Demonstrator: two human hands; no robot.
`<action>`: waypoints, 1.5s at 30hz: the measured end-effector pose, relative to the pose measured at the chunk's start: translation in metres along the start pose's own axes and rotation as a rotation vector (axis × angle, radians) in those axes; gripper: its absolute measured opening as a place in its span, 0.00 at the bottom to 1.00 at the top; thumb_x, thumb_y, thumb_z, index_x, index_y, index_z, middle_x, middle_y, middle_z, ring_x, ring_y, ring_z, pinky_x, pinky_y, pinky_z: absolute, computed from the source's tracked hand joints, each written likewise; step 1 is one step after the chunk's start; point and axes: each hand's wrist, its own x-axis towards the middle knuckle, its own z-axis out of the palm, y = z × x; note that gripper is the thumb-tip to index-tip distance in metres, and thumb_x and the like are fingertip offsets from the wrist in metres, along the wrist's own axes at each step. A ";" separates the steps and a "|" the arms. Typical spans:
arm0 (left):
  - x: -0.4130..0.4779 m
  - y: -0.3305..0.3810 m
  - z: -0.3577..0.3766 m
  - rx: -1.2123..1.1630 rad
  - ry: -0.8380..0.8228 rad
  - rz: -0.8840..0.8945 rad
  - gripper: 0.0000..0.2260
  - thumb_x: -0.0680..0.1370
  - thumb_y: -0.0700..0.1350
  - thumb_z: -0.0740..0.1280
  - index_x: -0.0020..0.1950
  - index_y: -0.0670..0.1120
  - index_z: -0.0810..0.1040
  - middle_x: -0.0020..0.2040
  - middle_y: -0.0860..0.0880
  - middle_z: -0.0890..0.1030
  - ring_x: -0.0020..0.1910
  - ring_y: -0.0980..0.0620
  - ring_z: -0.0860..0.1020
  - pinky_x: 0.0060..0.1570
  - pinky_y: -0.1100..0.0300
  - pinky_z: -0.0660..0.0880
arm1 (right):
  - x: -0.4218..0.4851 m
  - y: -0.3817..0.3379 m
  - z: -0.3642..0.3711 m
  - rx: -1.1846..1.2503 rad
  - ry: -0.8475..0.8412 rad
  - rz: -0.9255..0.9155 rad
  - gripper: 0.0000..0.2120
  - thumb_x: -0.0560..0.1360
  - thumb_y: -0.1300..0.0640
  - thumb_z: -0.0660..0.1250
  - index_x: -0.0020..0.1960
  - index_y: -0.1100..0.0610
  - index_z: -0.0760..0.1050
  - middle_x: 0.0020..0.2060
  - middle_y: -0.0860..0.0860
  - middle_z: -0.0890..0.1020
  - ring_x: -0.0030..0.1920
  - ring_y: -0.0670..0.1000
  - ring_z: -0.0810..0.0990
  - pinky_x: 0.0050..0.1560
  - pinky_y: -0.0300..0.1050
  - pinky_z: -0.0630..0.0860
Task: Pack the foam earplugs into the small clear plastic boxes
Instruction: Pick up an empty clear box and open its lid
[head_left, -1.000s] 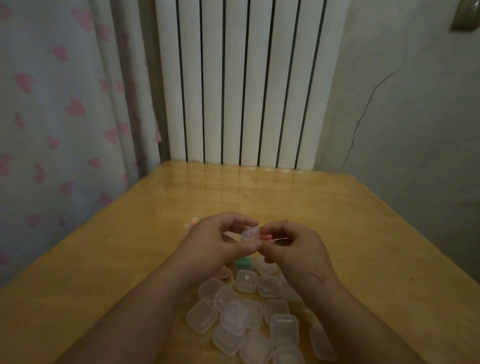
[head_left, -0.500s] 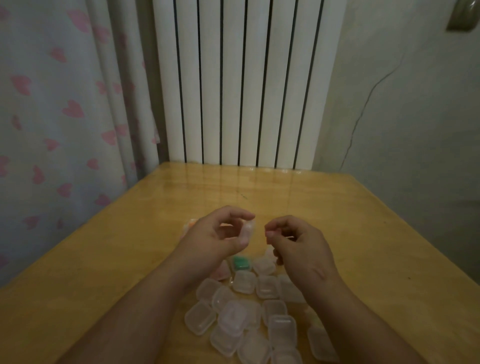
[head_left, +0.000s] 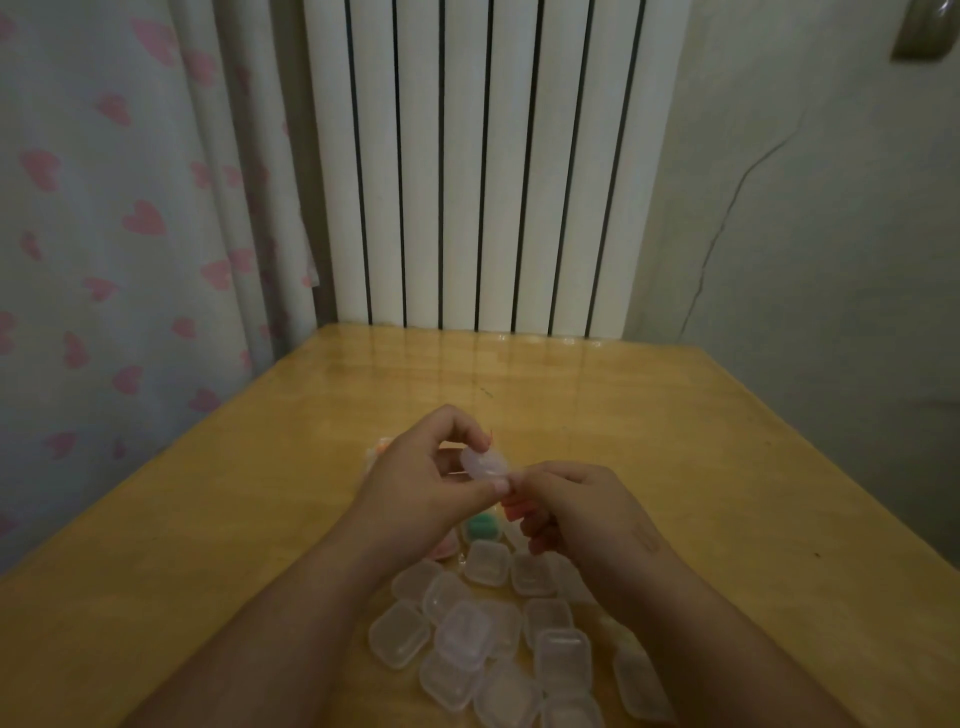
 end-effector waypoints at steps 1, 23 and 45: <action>0.000 -0.001 0.001 -0.005 0.015 0.005 0.13 0.69 0.35 0.77 0.46 0.46 0.76 0.44 0.49 0.84 0.46 0.49 0.84 0.49 0.51 0.82 | 0.000 0.000 -0.001 0.043 -0.019 0.002 0.09 0.76 0.60 0.68 0.44 0.65 0.83 0.30 0.52 0.79 0.30 0.47 0.74 0.30 0.39 0.71; -0.002 -0.004 0.010 0.175 0.175 0.123 0.10 0.69 0.42 0.78 0.47 0.50 0.83 0.44 0.55 0.85 0.43 0.61 0.84 0.43 0.64 0.81 | 0.006 0.001 0.001 0.075 0.034 0.070 0.04 0.66 0.58 0.70 0.36 0.60 0.80 0.31 0.52 0.75 0.30 0.48 0.69 0.31 0.42 0.66; 0.002 -0.004 0.004 0.269 0.109 -0.090 0.15 0.67 0.40 0.75 0.48 0.59 0.83 0.47 0.55 0.83 0.43 0.58 0.82 0.48 0.50 0.82 | 0.006 -0.002 -0.005 -0.015 0.190 -0.047 0.06 0.74 0.66 0.69 0.45 0.58 0.83 0.36 0.54 0.84 0.31 0.45 0.80 0.36 0.39 0.81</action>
